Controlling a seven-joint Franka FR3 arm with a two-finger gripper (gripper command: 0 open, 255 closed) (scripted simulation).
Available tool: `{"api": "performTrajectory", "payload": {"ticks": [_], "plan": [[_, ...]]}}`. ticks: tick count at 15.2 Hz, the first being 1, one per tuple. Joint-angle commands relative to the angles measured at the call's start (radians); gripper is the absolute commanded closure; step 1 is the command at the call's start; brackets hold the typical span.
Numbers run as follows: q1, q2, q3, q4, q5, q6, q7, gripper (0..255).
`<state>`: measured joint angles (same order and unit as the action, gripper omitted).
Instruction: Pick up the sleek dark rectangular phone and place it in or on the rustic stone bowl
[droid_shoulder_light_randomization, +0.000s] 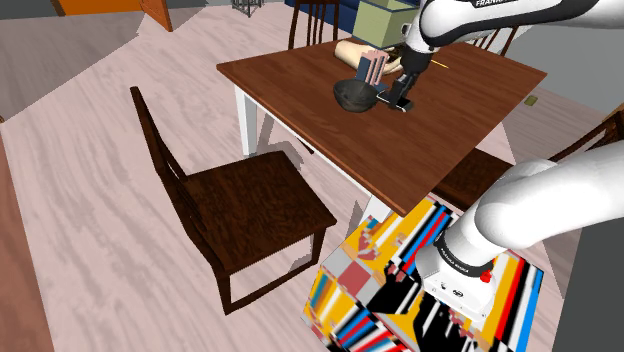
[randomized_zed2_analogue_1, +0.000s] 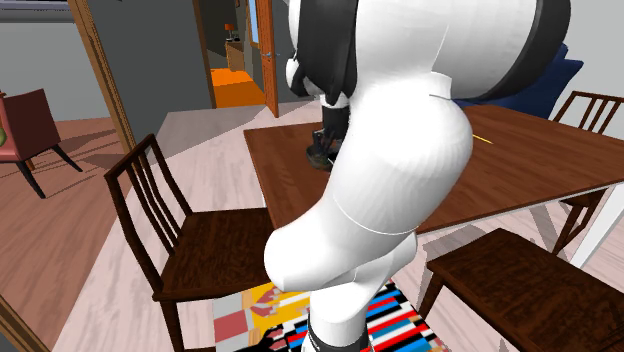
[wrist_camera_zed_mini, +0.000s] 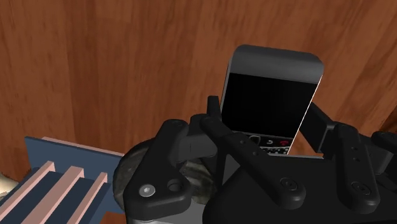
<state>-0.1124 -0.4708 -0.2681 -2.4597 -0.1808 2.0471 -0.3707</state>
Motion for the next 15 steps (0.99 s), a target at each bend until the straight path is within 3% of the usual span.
{"api": "performTrajectory", "payload": {"ticks": [1, 3, 15], "plan": [[0.001, -0.007, 0.003, 0.022, 0.002, -0.029, -0.001, 255], [0.002, -0.013, 0.007, 0.044, 0.004, -0.058, -0.002, 255], [0.038, 0.489, -0.049, 0.551, 0.145, -0.070, -0.103, 255]]}}
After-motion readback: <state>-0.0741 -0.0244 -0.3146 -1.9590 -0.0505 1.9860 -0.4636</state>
